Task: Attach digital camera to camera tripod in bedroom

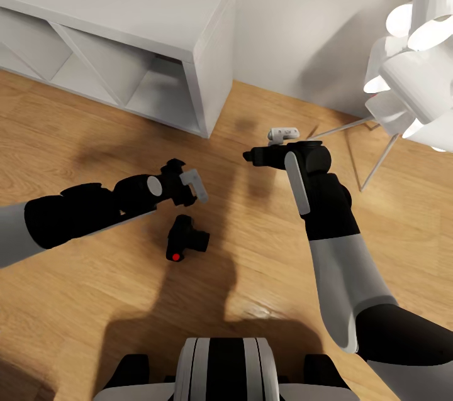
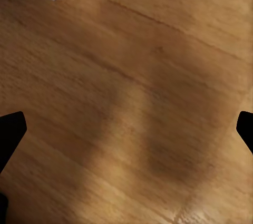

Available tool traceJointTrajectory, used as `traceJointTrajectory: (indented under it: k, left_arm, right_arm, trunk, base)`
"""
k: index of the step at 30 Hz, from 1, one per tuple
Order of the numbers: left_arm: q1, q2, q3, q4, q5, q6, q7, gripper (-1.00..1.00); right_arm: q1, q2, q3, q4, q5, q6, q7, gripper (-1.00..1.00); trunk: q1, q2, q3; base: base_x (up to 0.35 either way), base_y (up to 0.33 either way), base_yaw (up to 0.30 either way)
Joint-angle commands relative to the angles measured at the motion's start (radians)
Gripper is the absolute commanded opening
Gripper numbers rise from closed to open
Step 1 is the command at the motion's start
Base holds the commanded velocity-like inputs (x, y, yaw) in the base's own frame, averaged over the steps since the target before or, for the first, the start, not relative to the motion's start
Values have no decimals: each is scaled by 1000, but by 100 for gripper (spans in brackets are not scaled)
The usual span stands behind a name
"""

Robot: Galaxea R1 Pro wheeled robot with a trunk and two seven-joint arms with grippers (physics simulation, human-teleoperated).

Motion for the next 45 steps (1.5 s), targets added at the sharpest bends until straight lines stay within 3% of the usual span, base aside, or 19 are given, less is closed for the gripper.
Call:
traceJointTrajectory:
  k: [1,6,9,10,13,14,16,17,20,21,24,25,27,28,30,31,34,38,45]
  left_arm:
    - [-2,1,-3,-1,8,2,7,100]
    - [-22,-4,-37,37,-74,-56,-33,100]
    - [-39,-11,-50,66,-146,-121,-89,100]
    - [-39,-11,-50,66,-146,-121,-89,100]
    - [-57,-22,-55,104,-238,-229,-167,100]
    - [-57,-22,-55,104,-238,-229,-167,100]
    - [-65,-28,-56,128,-297,-314,-236,100]
    - [-65,-28,-56,128,-297,-314,-236,100]
    - [-75,-36,-51,157,-376,-444,-357,100]
    - [-75,-36,-51,157,-376,-444,-357,100]
    - [-89,-40,-32,181,-439,-589,-486,100]
    - [-89,-40,-32,181,-439,-589,-486,100]
    - [-95,-41,-21,191,-473,-684,-576,100]
    - [-95,-41,-21,191,-473,-684,-576,100]
    - [-100,-41,-13,197,-505,-764,-664,100]
    - [-100,-41,-13,197,-505,-764,-664,100]
    - [-104,-41,-5,200,-547,-838,-780,100]
    - [-109,-40,-2,197,-576,-876,-858,100]
    - [-118,-40,-1,192,-616,-902,-910,100]
  right_arm:
    - [-1,0,0,-1,-4,4,-1,100]
    - [-1,0,0,-1,-4,4,-2,100]
    - [-1,0,0,-1,-4,4,-2,100]
    - [-1,0,0,-1,-4,4,-2,100]
    - [-1,0,0,-1,-4,4,-1,100]
    - [-1,0,0,-1,-4,4,-1,100]
    - [-1,0,0,-1,-4,4,-1,100]
    - [-1,0,0,-1,-4,4,-1,100]
    - [-1,0,0,-1,-4,4,-2,100]
    - [-1,0,0,-1,-4,4,-2,100]
    - [-1,0,0,-1,-4,4,-2,100]
    - [-1,0,0,-1,-4,4,-2,100]
    - [-1,0,0,-1,-4,4,-1,100]
    - [-1,0,0,-1,-4,4,-1,100]
    - [-1,0,0,-1,-4,4,-1,100]
    - [-1,0,0,-1,-4,4,-1,100]
    - [-1,0,0,-1,-4,4,-2,100]
    - [-1,0,0,-1,-4,4,-2,100]
    - [-1,0,0,-1,-4,4,-1,100]
  trunk:
    - [0,0,-1]
    - [0,0,-1]
    - [0,0,-1]
    - [0,0,-1]
    - [0,0,-1]
    - [0,0,-1]
    - [0,0,-1]
    - [0,0,-1]
    - [0,0,-1]
    - [0,0,-1]
    - [0,0,-1]
    - [0,0,-1]
    - [0,0,-1]
    - [0,0,-1]
    - [0,0,-1]
    - [0,0,-1]
    - [0,0,-1]
    - [0,0,-1]
    - [0,0,-1]
  base:
    - [0,0,0]
    - [0,0,0]
    - [0,0,0]
    - [0,0,0]
    - [0,0,0]
    - [0,0,0]
    - [0,0,0]
    - [0,0,0]
    - [0,0,0]
    - [0,0,0]
    - [0,0,0]
    - [0,0,0]
    - [0,0,0]
    - [0,0,0]
    - [0,0,0]
    - [0,0,0]
    - [0,0,0]
    - [0,0,0]
    - [0,0,0]
